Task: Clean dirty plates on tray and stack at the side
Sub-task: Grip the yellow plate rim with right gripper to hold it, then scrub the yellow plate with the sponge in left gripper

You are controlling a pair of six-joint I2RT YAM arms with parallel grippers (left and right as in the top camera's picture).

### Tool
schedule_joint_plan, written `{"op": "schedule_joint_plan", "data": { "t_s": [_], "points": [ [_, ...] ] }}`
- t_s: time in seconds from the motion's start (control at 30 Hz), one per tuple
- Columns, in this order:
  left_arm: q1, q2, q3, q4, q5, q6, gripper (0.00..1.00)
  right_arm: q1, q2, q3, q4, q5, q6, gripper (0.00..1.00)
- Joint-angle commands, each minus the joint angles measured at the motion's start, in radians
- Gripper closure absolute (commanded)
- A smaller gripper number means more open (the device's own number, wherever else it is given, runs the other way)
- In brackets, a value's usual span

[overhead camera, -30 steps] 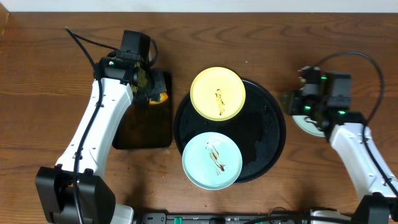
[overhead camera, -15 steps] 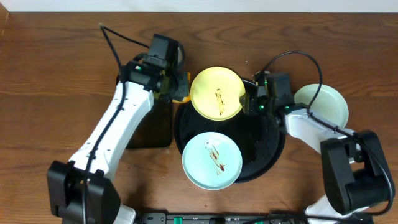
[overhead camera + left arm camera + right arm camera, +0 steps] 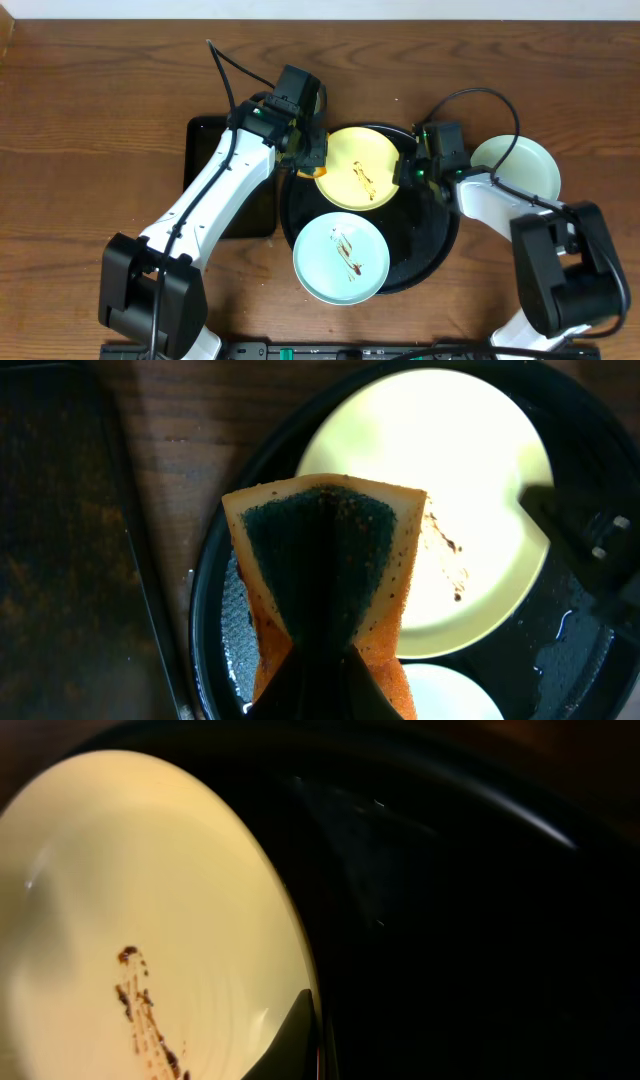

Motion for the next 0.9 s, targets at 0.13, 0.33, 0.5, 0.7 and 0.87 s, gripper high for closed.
{"op": "schedule_joint_plan", "data": {
  "t_s": [0.13,0.33,0.5,0.7,0.87],
  "points": [
    [-0.059,0.002,-0.004,0.012,0.006,0.009,0.92,-0.015,-0.119,0.006,-0.257,0.121,0.014,0.99],
    [-0.152,0.040,-0.006,0.089,0.119,-0.096,0.93,-0.015,-0.116,0.006,-0.311,0.137,0.015,0.99],
    [-0.217,0.106,-0.006,0.120,0.141,-0.164,0.93,-0.014,-0.116,0.006,-0.320,0.143,0.015,0.99],
    [-0.305,0.199,-0.006,0.186,0.140,-0.262,0.93,-0.014,-0.116,0.006,-0.325,0.143,0.015,0.99],
    [-0.334,0.248,-0.006,0.240,0.140,-0.303,0.92,-0.014,-0.116,0.006,-0.330,0.142,0.015,0.99]
  ]
}}
